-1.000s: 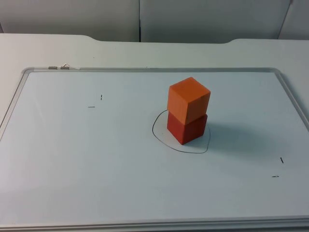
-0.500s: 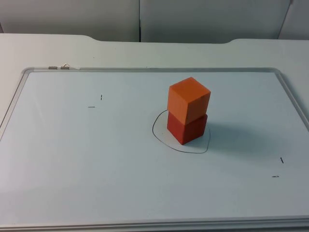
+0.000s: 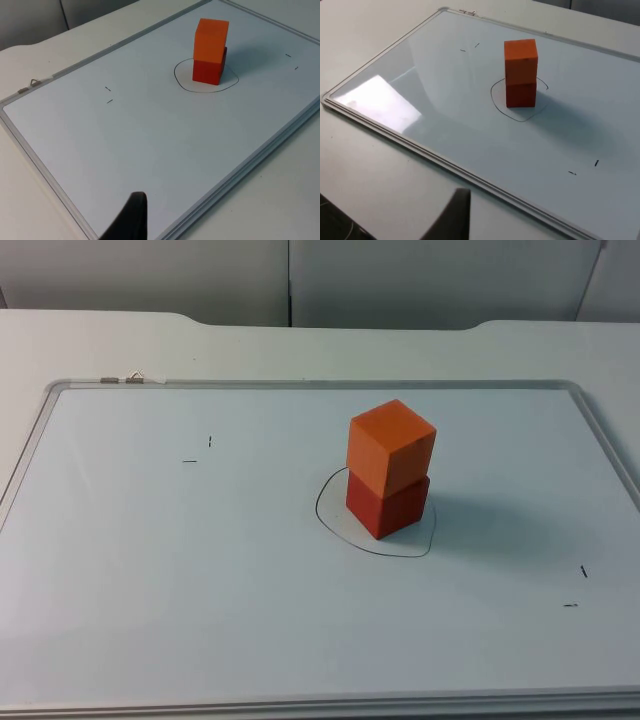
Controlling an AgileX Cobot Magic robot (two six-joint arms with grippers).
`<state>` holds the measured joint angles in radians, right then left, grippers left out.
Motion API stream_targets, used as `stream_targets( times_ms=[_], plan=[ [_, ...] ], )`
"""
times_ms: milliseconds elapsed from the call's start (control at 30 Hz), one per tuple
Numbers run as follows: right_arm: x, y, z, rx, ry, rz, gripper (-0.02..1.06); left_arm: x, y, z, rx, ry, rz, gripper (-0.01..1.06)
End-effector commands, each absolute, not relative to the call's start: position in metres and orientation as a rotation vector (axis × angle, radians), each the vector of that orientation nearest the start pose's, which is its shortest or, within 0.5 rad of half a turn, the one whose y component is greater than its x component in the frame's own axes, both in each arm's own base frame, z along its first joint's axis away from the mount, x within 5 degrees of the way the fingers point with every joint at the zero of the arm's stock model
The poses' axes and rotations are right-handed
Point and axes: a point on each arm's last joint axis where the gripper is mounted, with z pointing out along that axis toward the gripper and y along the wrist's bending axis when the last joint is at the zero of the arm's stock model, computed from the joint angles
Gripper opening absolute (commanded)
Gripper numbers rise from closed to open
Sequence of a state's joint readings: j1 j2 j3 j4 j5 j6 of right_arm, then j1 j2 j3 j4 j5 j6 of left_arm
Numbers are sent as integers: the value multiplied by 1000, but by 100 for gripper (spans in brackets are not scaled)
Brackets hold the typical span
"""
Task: Pick up one cube with the left hand and another cube with the right hand. First place the cube in the right hand at the target position, then stack the cube in the left hand on top.
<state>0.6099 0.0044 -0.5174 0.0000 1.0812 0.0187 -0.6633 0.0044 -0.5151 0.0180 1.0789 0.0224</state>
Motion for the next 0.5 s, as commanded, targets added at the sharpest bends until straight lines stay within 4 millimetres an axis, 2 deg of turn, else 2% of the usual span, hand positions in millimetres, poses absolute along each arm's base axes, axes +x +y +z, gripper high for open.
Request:
stream_targets(
  times_ms=[0, 467],
  plan=[
    [-5, -4, 278, -603, 1986, 387, 97, -5, 5, 279, 697, 1951, -389, 105],
    [-6, -4, 278, -607, 1986, 391, 97, -5, 5, 279, 697, 1951, -389, 105]
  ],
)
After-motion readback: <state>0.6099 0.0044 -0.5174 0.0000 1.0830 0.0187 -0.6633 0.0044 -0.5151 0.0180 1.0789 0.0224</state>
